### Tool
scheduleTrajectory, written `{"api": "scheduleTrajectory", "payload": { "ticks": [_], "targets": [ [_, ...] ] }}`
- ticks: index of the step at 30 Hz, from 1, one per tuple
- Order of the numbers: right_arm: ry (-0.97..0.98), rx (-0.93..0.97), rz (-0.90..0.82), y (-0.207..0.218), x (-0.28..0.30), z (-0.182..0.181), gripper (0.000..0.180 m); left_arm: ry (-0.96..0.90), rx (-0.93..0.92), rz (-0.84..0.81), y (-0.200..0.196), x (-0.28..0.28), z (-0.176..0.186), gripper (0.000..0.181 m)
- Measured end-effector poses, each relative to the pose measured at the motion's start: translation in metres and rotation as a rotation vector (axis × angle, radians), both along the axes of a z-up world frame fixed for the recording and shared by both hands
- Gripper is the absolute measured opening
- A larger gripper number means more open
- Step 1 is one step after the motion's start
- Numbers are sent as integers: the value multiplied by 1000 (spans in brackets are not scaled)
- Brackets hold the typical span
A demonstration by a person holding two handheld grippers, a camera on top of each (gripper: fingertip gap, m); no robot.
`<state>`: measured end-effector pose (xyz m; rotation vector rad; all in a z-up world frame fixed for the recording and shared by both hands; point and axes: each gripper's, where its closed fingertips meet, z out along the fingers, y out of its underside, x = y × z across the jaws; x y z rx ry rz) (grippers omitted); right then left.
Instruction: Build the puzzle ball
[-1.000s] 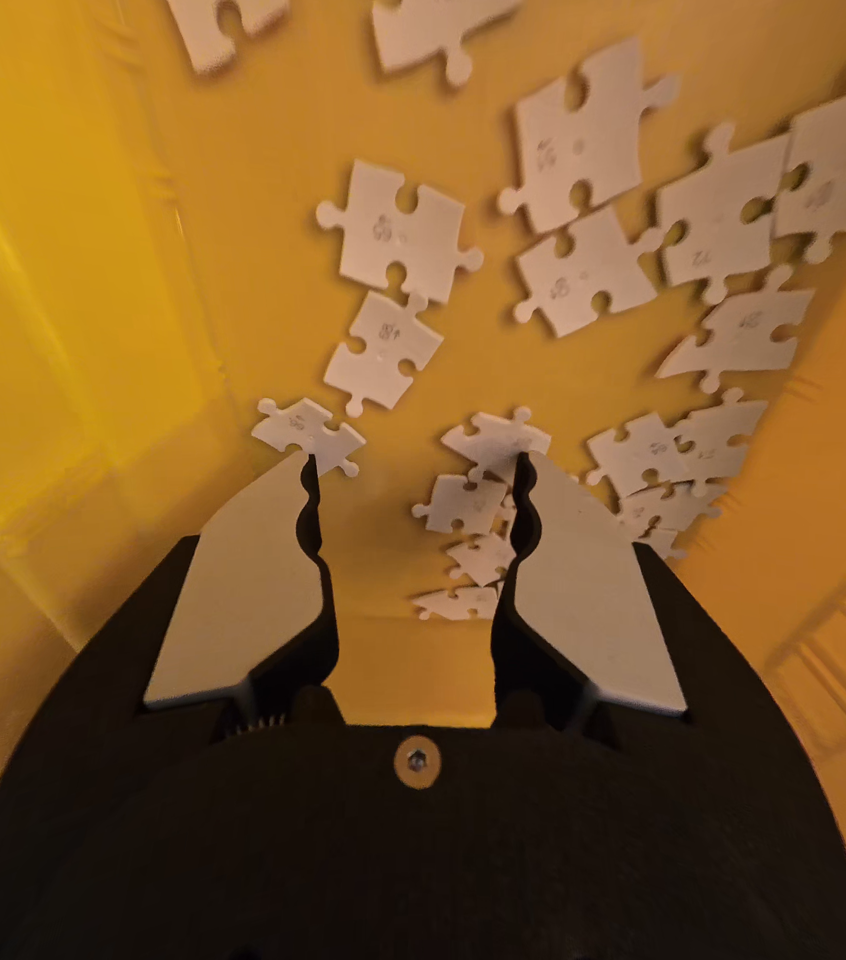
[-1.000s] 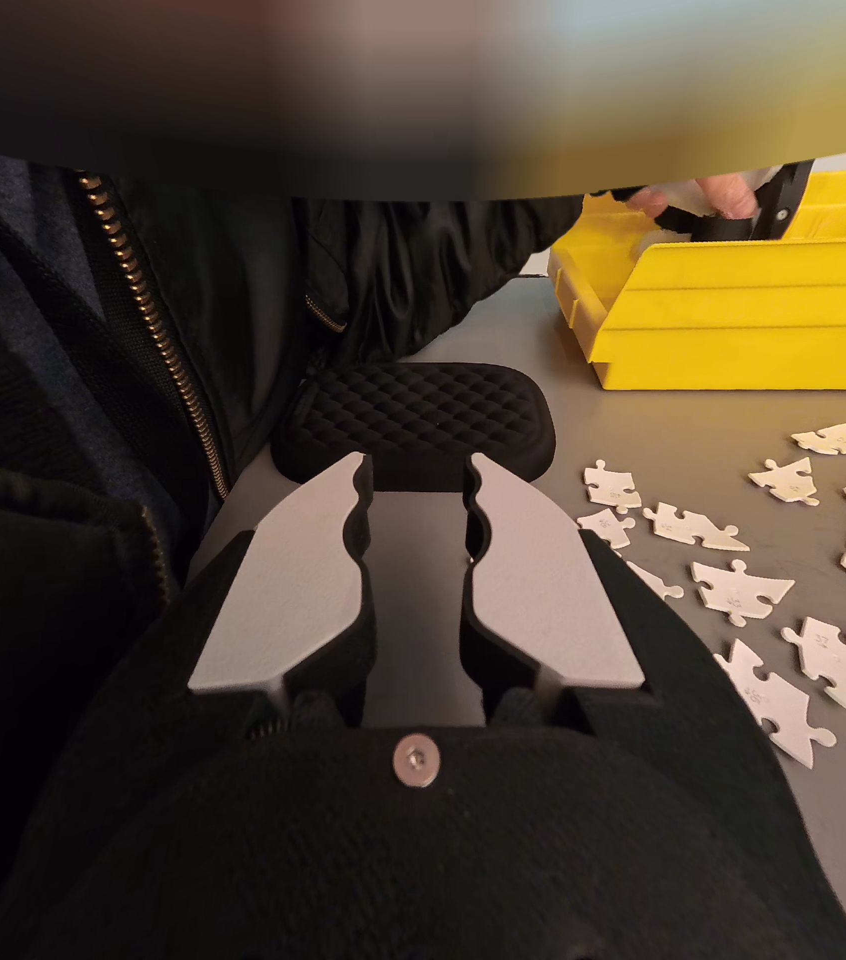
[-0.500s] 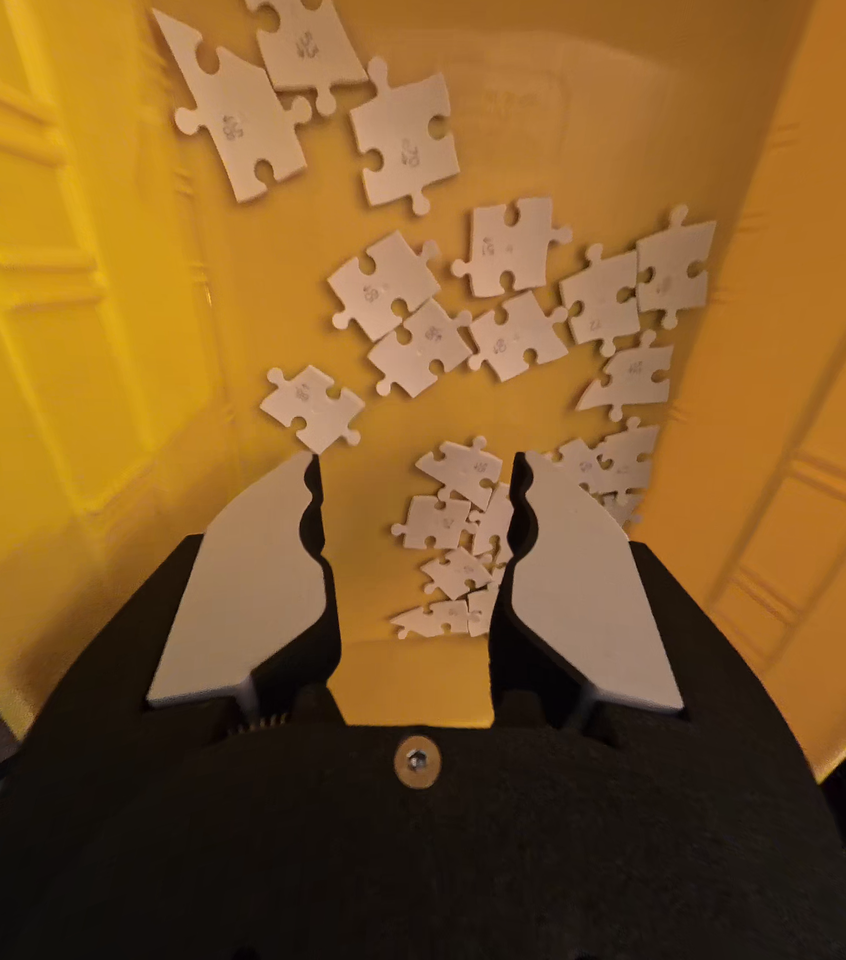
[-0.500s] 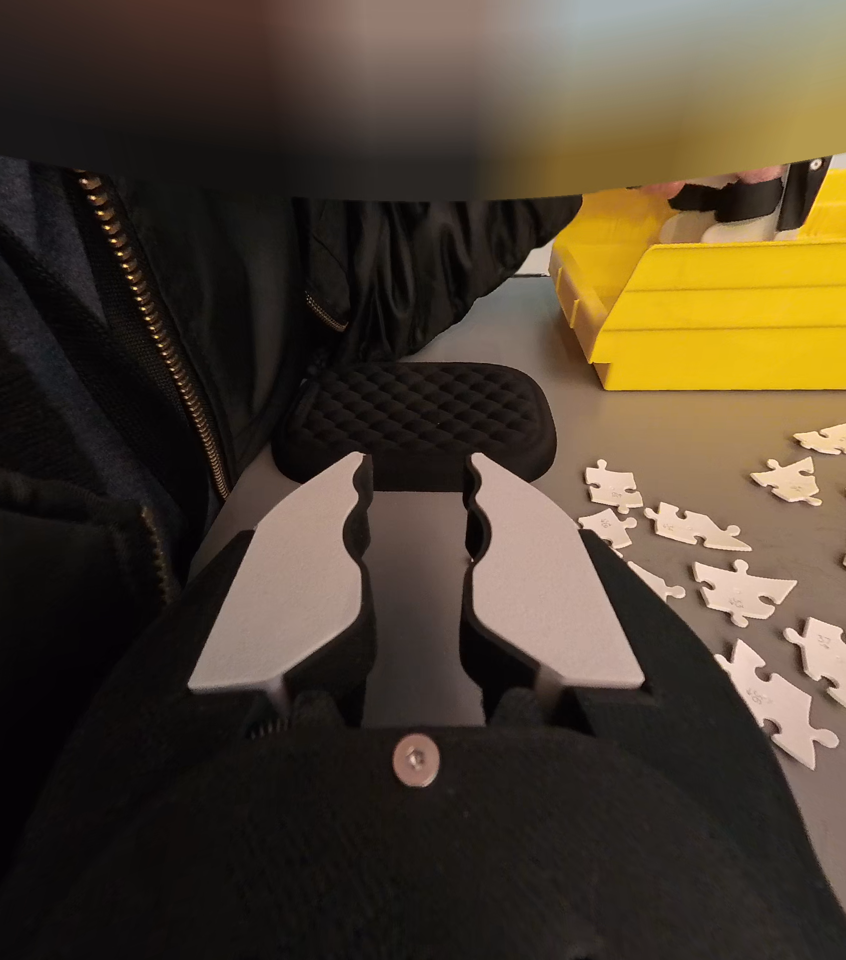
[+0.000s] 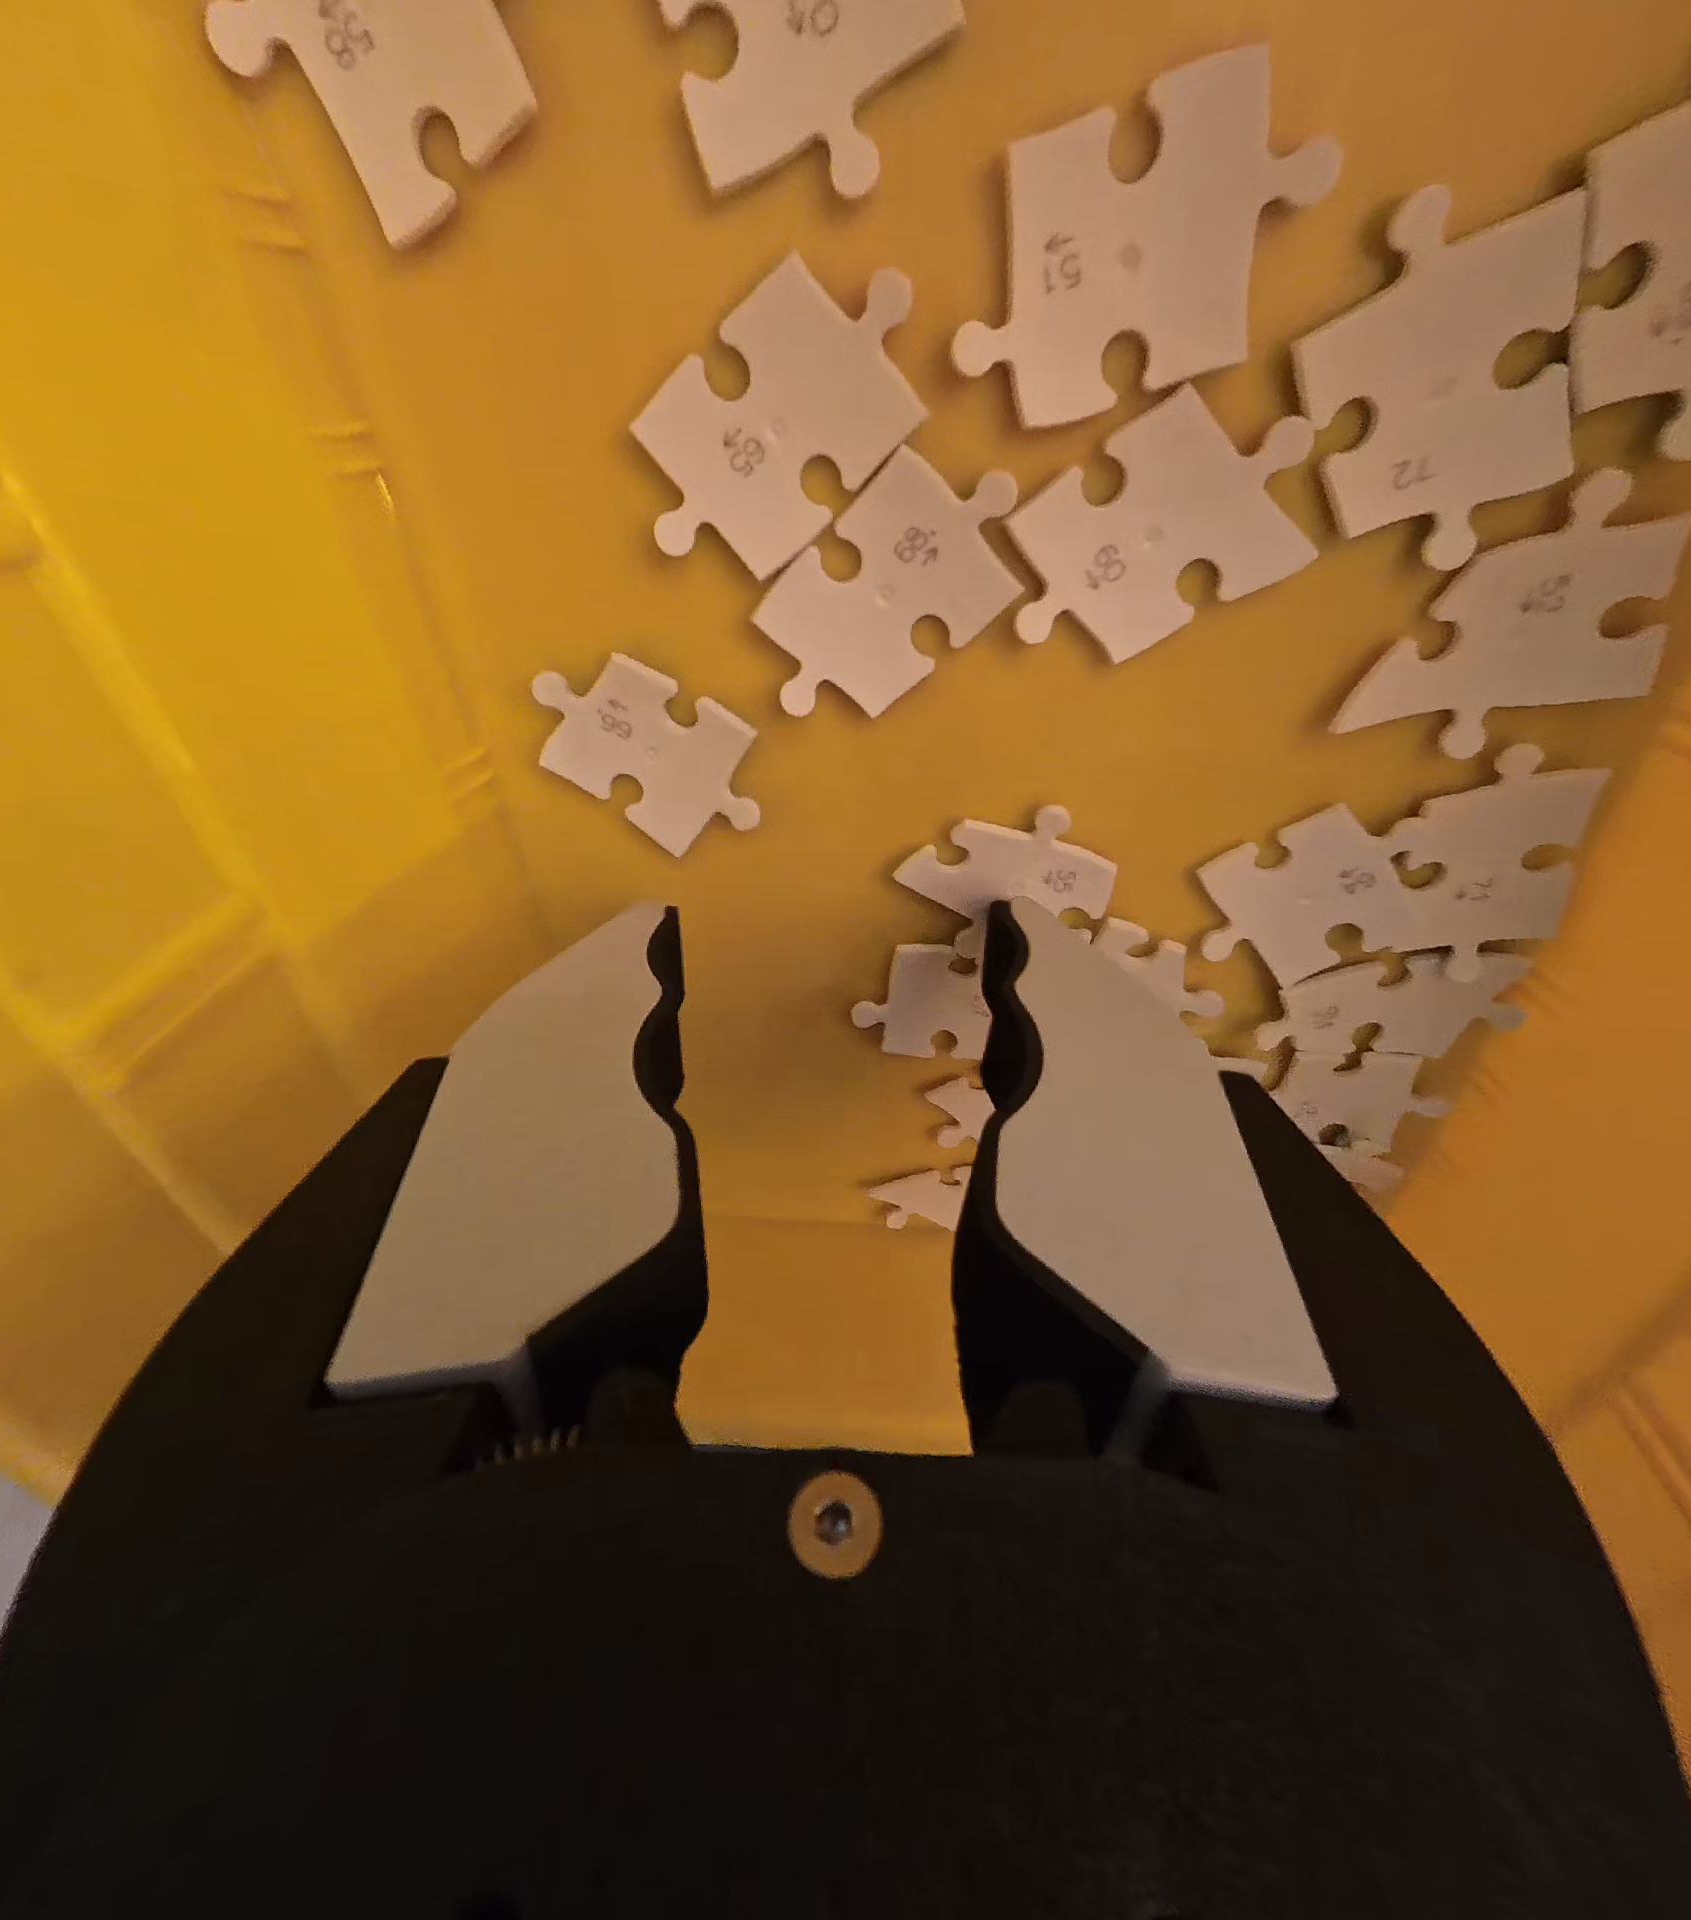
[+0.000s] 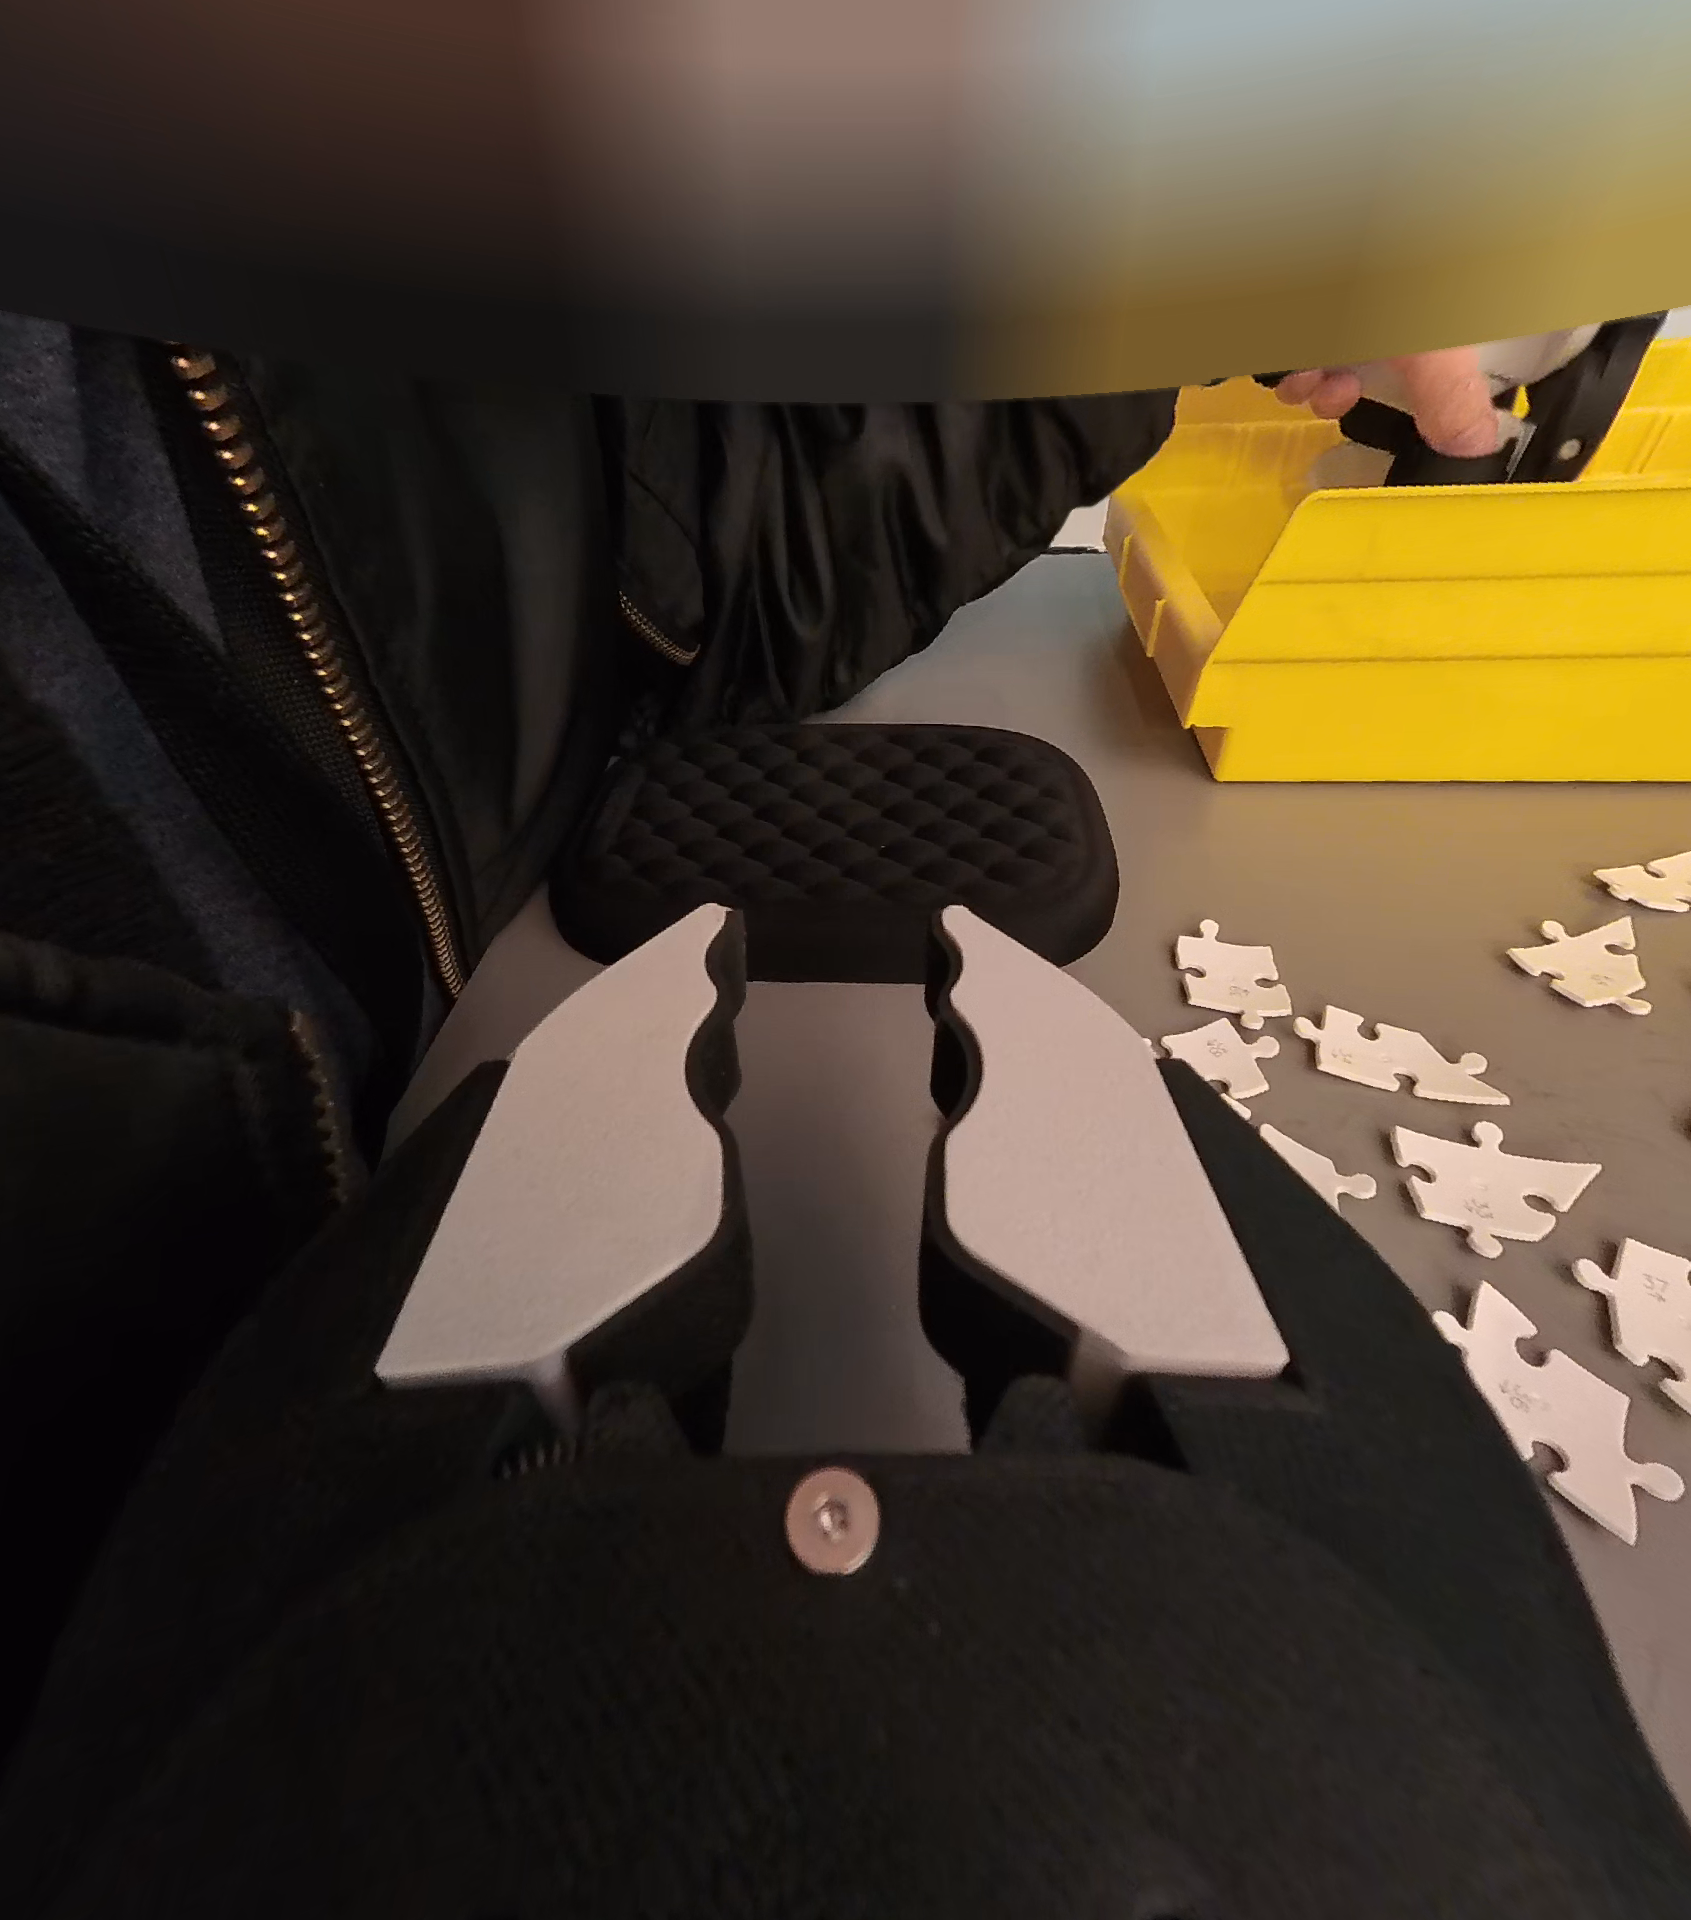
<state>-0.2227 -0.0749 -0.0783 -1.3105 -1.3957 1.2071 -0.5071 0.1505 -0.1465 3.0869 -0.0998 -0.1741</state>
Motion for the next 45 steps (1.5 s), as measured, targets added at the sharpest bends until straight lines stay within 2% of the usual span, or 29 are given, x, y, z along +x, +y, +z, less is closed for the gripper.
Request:
{"api": "scheduleTrajectory", "payload": {
  "ticks": [14,21,24,28,35,45],
  "targets": [
    [-1,-1,0,0,0,0,34,2,150,-9,34,0,1,49],
    [0,1,0,0,0,0,34,-17,171,12,27,-7,17,51],
    [-1,-1,0,0,0,0,34,-64,106,23,3,-2,26,60],
    [-1,2,1,0,0,0,34,-25,-14,-60,-23,1,23,57],
    [-1,2,1,0,0,0,34,7,-86,-128,-28,10,11,57],
    [0,2,2,-1,0,0,34,61,-128,-122,-27,2,0,54]
  ]
}}
